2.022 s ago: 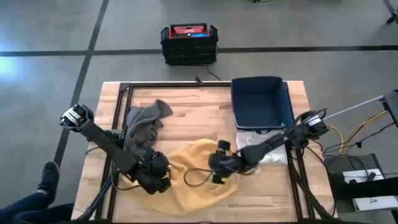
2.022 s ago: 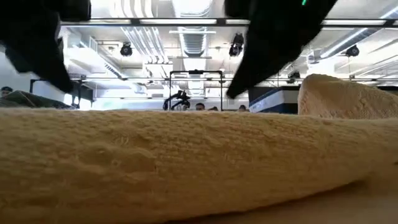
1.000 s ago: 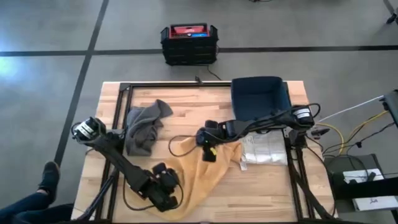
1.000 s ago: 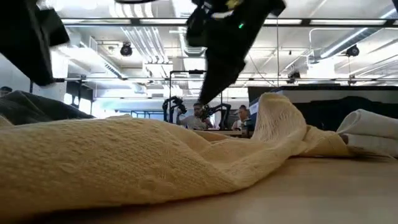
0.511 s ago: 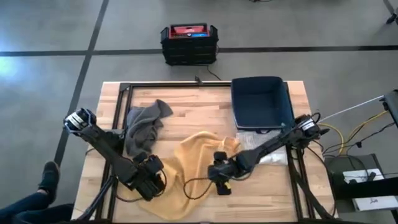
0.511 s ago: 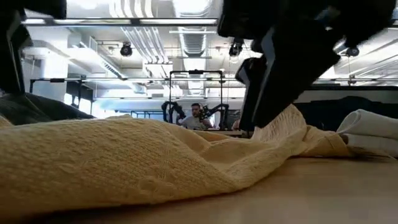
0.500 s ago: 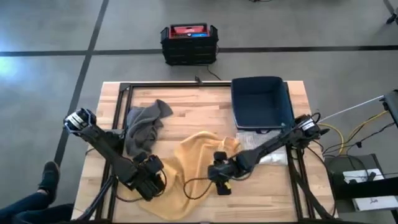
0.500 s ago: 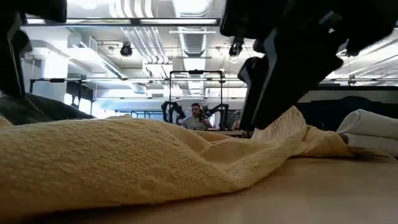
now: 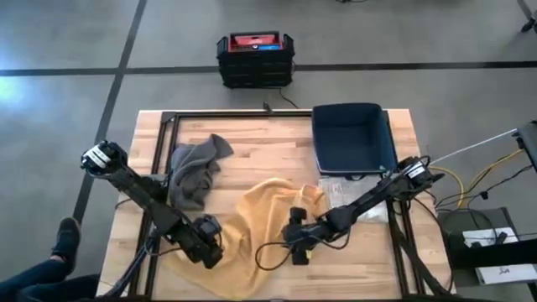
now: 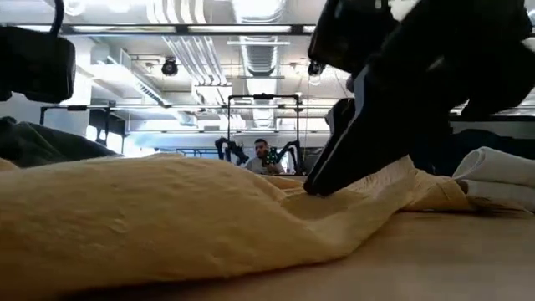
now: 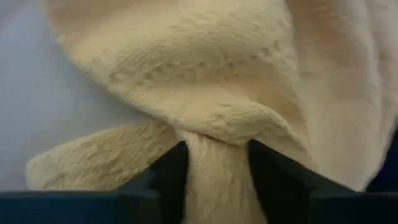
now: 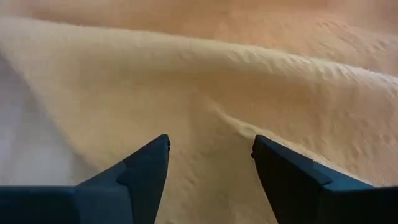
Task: Fold towel
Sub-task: Fold the yellow towel
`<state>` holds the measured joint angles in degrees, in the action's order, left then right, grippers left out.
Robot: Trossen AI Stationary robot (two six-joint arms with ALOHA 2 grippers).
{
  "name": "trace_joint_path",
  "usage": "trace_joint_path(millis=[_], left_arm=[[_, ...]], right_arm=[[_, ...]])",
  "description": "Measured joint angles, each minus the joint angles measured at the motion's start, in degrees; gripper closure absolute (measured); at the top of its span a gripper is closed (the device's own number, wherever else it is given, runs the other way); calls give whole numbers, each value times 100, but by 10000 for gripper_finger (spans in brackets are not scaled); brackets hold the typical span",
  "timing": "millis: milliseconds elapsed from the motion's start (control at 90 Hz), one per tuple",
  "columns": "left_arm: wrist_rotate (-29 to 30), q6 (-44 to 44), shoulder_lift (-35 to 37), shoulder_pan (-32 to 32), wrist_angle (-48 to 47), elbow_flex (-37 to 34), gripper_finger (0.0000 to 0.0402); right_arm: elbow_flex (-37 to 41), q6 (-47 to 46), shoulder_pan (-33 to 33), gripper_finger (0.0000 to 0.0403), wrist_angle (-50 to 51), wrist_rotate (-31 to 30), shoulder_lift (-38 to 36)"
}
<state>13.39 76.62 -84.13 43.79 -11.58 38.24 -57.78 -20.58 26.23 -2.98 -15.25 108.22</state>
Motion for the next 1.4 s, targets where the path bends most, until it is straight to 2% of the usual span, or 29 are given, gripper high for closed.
trace_joint_path(millis=[56, 111, 300, 389, 467, 556, 667, 822, 944, 1033, 1167, 1244, 1311, 1400], left_arm=[[2, -113, 6, 0, -166, 142, 357], [37, -162, 63, 0, -558, 342, 386], [291, -199, 104, -1, -2970, 1519, 395], [792, -160, 70, 4, -4053, 2108, 397], [1310, -137, 67, 2, -4610, 2472, 395], [1588, -299, 69, -4, -4516, 2636, 397], [1421, -361, 62, -2, -4392, 2546, 388], [1105, -108, 54, -2, -4506, 2172, 324], [1377, 222, 61, -2, -5030, 2106, 286], [1565, 371, 69, -2, -5291, 2106, 296], [1570, 275, 80, -31, -4912, 2055, 354], [1243, 245, 80, -31, -4655, 1958, 379], [795, 245, 80, -28, -4677, 1831, 381], [577, 259, 83, -13, -4582, 1615, 361]], right_arm=[[56, -1, -2, 196, -47, -52, 0], [101, -4, -1, 202, -49, -124, 0], [129, -2, -1, 220, -59, -135, 0], [127, -2, -1, 228, -58, -138, 0], [121, -3, -1, 235, -75, -142, 0], [127, -84, -1, 243, -67, -143, 0], [145, -196, -1, 253, -27, -135, 0], [164, -209, -1, 263, -26, -126, 0], [178, -208, 1, 261, -27, -75, 0], [200, -229, 1, 255, -27, 86, 0], [233, -355, 1, 246, -27, 221, 0], [252, -460, 1, 240, -33, 224, 0], [268, -491, 1, 234, -35, 226, 0], [271, -490, 1, 226, -35, 228, 0]])
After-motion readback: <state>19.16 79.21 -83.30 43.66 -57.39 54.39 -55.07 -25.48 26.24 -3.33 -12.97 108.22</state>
